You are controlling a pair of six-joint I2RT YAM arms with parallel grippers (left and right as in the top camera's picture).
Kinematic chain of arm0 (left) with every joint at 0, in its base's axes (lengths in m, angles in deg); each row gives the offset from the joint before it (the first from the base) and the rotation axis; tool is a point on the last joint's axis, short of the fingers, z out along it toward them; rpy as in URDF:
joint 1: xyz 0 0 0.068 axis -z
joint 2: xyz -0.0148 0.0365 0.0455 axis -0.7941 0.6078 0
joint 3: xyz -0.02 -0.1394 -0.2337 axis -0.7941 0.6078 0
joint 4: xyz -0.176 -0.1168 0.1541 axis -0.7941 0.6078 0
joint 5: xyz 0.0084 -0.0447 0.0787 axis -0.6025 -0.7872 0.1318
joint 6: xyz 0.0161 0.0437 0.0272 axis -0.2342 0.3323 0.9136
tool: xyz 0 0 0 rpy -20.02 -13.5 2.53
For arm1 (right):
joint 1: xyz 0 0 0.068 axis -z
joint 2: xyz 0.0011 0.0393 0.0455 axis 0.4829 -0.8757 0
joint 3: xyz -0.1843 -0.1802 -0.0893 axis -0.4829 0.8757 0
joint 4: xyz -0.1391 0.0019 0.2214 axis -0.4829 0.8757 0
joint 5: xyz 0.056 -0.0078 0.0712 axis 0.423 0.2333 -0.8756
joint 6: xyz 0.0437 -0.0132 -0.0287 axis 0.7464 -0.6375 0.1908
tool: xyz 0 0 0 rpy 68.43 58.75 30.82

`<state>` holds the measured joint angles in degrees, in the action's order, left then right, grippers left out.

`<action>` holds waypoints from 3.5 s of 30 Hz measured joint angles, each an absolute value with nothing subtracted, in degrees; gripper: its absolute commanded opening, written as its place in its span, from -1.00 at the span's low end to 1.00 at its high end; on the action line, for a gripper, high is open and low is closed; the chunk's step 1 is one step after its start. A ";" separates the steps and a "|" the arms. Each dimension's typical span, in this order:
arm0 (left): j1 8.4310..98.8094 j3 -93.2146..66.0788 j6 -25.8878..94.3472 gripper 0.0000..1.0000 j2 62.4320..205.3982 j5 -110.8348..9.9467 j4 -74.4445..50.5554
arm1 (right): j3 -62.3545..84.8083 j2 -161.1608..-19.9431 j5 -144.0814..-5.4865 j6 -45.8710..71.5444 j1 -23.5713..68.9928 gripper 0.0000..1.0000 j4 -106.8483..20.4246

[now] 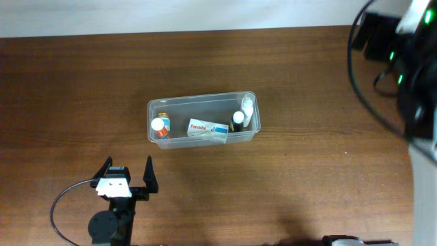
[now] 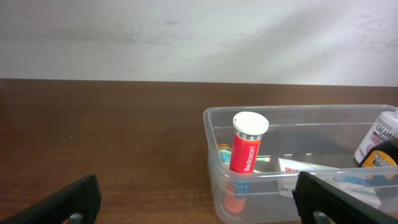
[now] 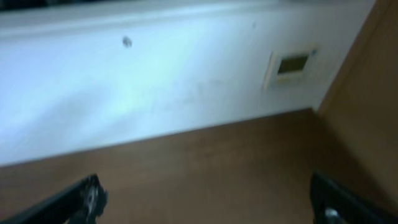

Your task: Pack container

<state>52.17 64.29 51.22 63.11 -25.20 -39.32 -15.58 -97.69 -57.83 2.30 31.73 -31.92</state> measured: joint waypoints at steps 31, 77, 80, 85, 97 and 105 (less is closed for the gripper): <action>52.14 64.29 51.22 0.99 63.11 -25.20 -39.32 | 73.73 -28.97 -68.28 2.13 31.73 0.97 -75.09; 52.17 64.29 51.22 0.99 63.11 -25.20 -39.32 | 84.50 -20.62 -73.37 -3.32 31.73 0.97 -72.45; 52.17 64.29 51.22 0.99 63.11 -25.20 -39.32 | 84.50 -20.62 -73.37 -3.53 31.73 0.97 -72.45; 52.17 64.29 51.22 0.99 63.11 -25.20 -39.32 | 84.50 -20.62 -73.53 -3.84 31.73 0.97 -72.47; 52.14 64.29 51.22 0.99 63.11 -25.20 -39.32 | 84.50 -20.62 -73.53 -4.06 31.73 0.97 -72.47; 52.17 64.29 51.22 0.99 63.11 -25.20 -39.32 | 84.50 -20.62 -73.55 -4.06 31.73 0.97 -72.47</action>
<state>52.17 64.29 51.22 63.11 -25.20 -39.32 84.50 -20.62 -73.55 -4.06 31.73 -72.47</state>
